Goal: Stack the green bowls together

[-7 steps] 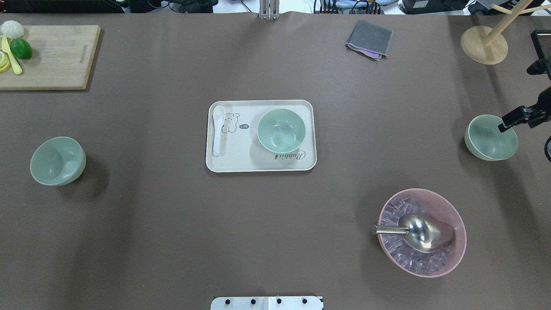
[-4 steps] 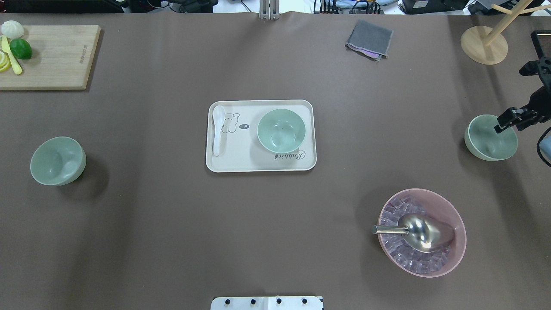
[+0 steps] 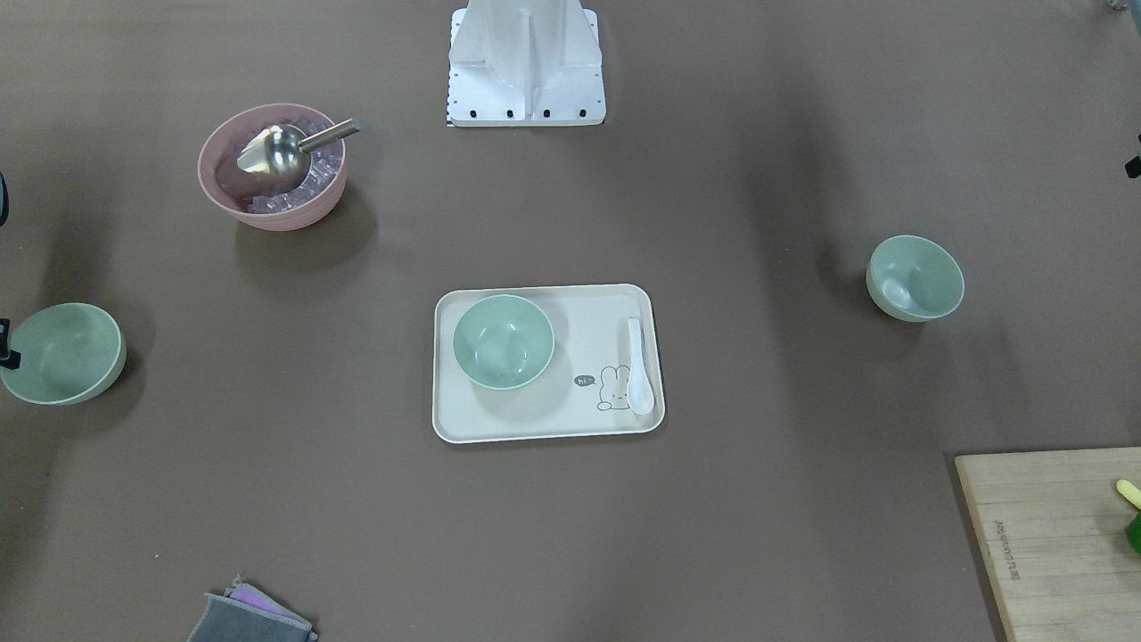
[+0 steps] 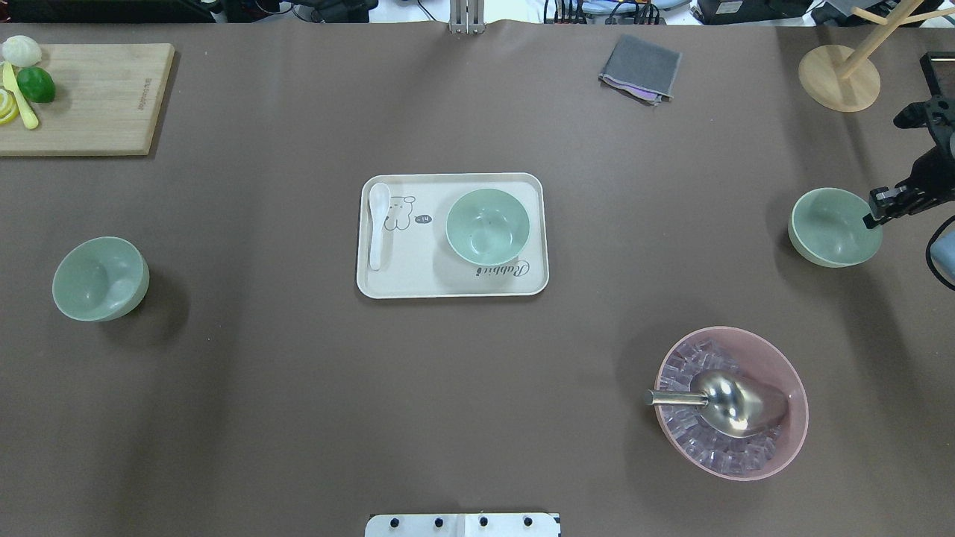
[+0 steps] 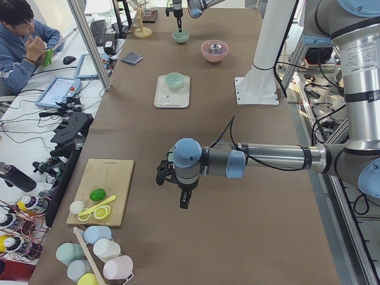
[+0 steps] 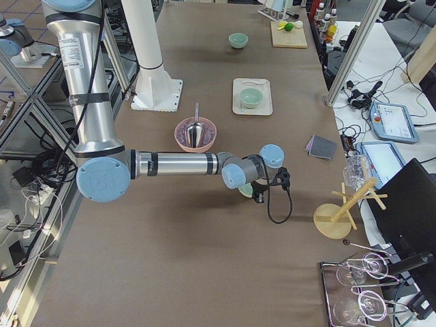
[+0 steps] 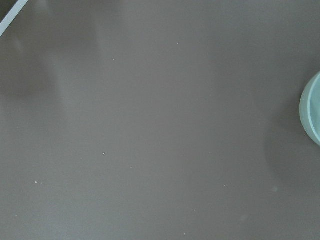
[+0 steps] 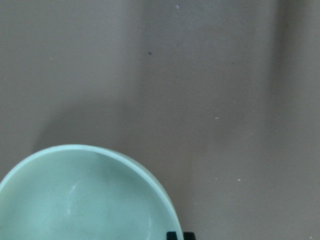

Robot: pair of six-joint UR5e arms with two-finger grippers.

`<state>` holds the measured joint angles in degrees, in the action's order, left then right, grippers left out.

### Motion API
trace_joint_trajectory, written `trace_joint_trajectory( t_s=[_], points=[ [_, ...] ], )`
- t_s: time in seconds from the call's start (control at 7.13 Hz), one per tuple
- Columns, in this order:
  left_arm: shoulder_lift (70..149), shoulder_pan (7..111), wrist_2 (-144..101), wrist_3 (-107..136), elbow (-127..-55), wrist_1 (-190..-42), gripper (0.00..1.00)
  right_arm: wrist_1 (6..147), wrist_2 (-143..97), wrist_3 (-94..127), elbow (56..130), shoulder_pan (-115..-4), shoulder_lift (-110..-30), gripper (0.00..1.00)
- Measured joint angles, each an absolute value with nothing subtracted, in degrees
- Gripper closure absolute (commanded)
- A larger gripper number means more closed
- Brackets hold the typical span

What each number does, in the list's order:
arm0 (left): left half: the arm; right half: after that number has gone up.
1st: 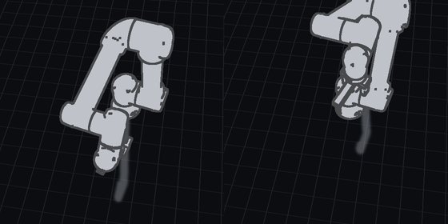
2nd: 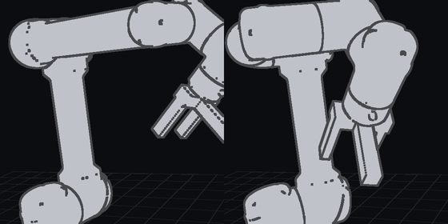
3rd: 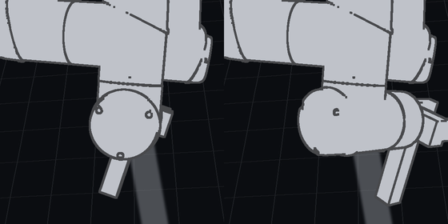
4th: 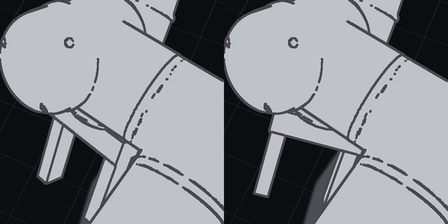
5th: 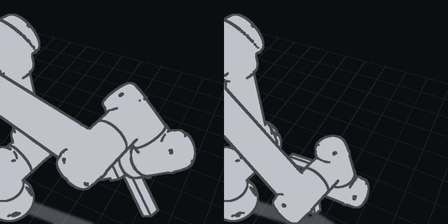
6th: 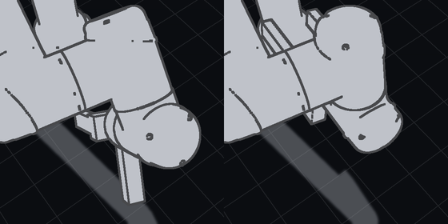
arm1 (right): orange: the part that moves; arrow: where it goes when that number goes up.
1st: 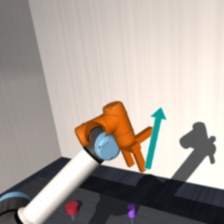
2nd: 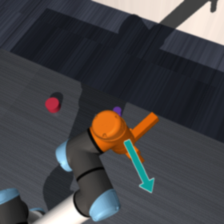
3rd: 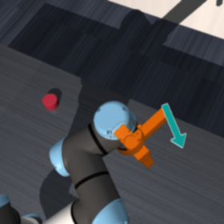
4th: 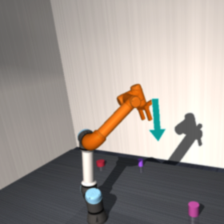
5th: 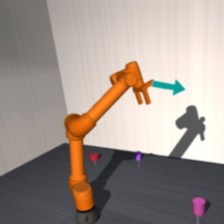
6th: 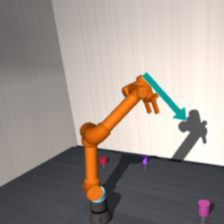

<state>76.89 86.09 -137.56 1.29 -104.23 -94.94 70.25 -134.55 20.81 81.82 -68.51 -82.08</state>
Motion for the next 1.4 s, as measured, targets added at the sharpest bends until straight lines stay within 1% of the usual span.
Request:
trace_joint_trajectory(
  t_s=[0.14,0.28,0.56,0.7,0.98,1.12,1.26,1.4],
  points=[
    [76.87,82.99,-137.77,8.96,-104.22,-99.66,0.02,70.61,-134.56,22.61,84.58,-67.66,-81.86,1.00],
    [76.83,78.03,-137.70,18.64,-104.09,-105.88,0.11,70.74,-134.40,28.21,88.11,-65.47,-81.36,1.00],
    [78.15,69.70,-137.23,34.03,-101.86,-115.48,0.13,70.81,-134.20,45.89,94.64,-58.97,-78.26,1.00],
    [79.74,66.97,-137.13,38.38,-99.73,-118.61,0.16,70.83,-134.11,54.54,96.62,-55.93,-75.65,1.00],
    [82.53,63.10,-137.04,42.94,-96.33,-121.27,0.26,70.90,-133.15,69.33,98.13,-51.03,-69.40,1.00],
    [83.72,62.17,-137.03,43.66,-94.69,-121.74,0.28,70.92,-132.15,73.40,98.85,-49.38,-67.84,1.00],
    [84.98,61.70,-137.04,43.96,-93.04,-122.08,0.32,70.93,-130.33,76.40,99.51,-47.34,-66.66,1.00],
    [86.09,61.47,-137.08,44.11,-91.52,-122.52,0.42,70.95,-128.29,78.72,99.71,-45.18,-65.21,1.00]
  ],
)
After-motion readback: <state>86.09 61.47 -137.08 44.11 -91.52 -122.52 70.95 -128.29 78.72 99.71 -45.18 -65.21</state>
